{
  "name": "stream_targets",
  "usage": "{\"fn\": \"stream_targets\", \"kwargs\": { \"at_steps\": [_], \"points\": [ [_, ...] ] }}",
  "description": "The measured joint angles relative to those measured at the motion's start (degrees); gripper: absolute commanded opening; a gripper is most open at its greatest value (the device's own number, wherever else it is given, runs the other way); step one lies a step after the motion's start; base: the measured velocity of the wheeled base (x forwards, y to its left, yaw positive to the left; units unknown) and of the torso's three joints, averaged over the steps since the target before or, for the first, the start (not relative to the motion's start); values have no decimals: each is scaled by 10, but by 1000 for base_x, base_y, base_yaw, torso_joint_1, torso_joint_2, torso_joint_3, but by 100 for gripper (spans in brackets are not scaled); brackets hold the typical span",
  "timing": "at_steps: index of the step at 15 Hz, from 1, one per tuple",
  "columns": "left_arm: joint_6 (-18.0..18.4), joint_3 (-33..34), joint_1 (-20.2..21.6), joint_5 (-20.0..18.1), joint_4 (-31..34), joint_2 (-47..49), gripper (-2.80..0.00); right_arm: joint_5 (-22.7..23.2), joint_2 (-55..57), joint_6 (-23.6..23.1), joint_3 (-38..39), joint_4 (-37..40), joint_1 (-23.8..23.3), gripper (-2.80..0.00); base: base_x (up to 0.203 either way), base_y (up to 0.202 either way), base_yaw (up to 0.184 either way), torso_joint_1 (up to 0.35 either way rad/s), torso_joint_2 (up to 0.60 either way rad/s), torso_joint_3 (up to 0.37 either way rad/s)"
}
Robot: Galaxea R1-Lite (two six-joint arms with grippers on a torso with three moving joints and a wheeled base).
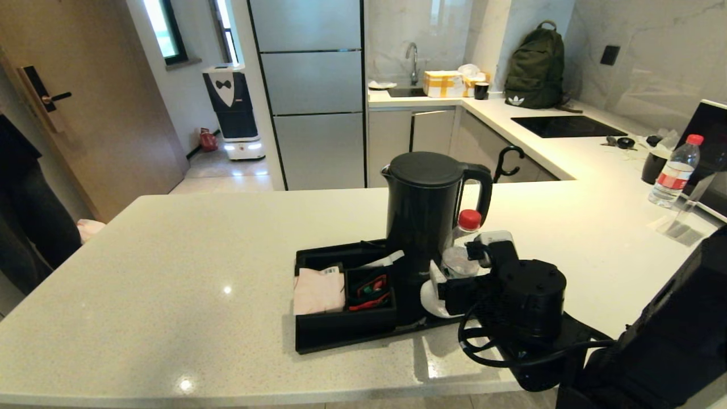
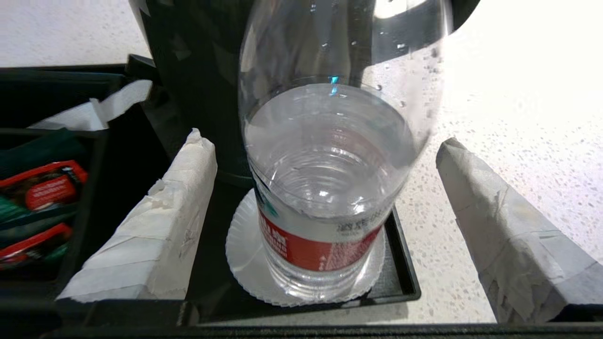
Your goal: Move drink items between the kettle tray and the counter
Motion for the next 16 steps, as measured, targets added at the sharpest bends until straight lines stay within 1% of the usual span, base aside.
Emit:
{"fn": "stream_targets", "kwargs": {
  "at_steps": [5,10,13,14,16],
  "points": [
    [0,0,0,0,0,0,-280,9,-39,5,36,1,6,0,0,0,0,0,0,0],
    [-1,0,0,0,0,0,-280,10,-118,2,97,7,7,0,0,0,0,0,0,0],
    [0,0,0,0,0,0,-280,8,-173,0,122,24,8,0,0,0,0,0,0,0],
    [-1,0,0,0,0,0,-280,8,-184,0,126,31,8,-280,0,0,0,0,0,0],
    [0,0,0,0,0,0,-280,2,-223,1,129,79,5,-280,0,0,0,0,0,0]
  ]
}}
